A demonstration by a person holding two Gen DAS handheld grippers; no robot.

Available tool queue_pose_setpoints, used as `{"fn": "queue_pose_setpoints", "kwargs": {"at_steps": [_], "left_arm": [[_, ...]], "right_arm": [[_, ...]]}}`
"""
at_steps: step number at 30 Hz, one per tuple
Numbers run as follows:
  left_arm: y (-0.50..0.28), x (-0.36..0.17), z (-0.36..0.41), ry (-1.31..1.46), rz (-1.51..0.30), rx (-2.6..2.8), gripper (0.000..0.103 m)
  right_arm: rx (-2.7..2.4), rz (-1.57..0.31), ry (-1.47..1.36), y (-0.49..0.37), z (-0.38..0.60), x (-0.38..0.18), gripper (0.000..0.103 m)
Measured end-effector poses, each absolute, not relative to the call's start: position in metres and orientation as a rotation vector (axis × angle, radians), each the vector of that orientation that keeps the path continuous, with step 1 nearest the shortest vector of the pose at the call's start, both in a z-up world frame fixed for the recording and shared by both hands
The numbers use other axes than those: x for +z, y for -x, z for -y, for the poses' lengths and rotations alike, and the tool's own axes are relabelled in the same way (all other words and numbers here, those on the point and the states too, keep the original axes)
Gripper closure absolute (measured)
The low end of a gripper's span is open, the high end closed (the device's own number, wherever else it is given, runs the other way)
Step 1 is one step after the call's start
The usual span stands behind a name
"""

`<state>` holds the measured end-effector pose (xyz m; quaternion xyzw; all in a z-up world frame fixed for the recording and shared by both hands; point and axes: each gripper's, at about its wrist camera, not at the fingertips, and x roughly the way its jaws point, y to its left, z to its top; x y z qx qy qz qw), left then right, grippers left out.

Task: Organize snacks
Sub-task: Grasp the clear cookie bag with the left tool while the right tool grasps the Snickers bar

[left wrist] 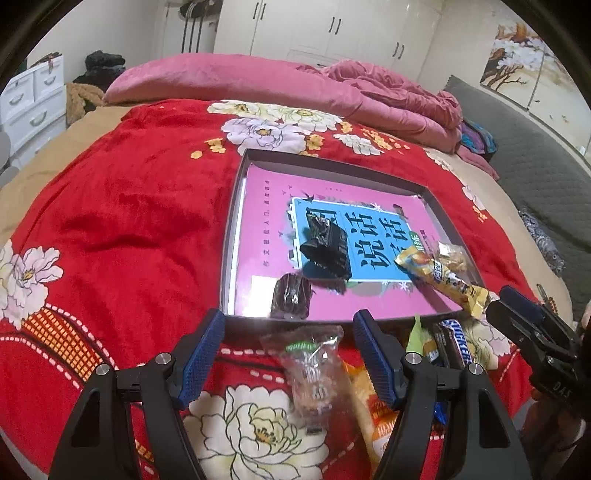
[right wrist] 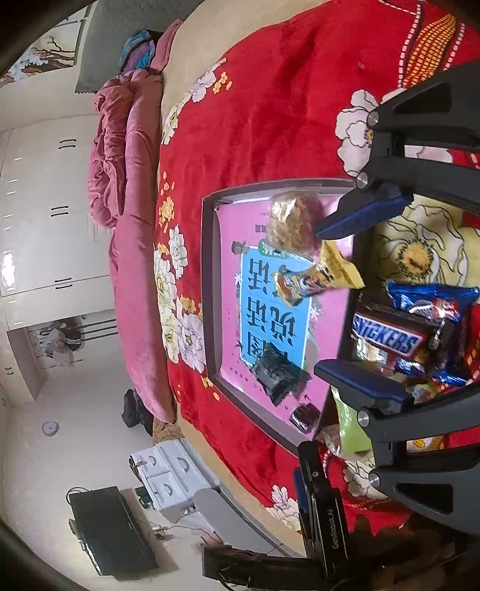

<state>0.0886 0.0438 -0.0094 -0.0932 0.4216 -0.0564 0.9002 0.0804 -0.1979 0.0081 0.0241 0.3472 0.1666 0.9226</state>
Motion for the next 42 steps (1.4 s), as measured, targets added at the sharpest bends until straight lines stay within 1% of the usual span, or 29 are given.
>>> {"fn": "queue_pose_setpoints", "kwargs": {"at_steps": [22,27,37,39,42], "left_arm": [[-0.068,-0.021,-0.048,0.220,-0.953,-0.124,0.029],[-0.063,-0.029,-0.041,0.240,-0.995,-0.153,0.029],[-0.067,-0.036,-0.036,0.231,-1.011,-0.145,0.029],[-0.068,-0.037,-0.035,0.230,-1.009,-0.143,0.029],[-0.071,-0.038,-0.035,0.235,-1.013,-0.145,0.029]], "right_arm": [[0.364,-0.794,-0.034,-0.054,0.189,-0.004,0.036],[0.371,-0.801,-0.023,-0.049,0.185,-0.004,0.036],[0.377,-0.837,-0.010,-0.054,0.180,-0.015,0.036],[0.375,-0.845,-0.014,-0.057,0.180,-0.017,0.037],[0.380,-0.857,-0.014,-0.062,0.177,-0.021,0.042]]}}
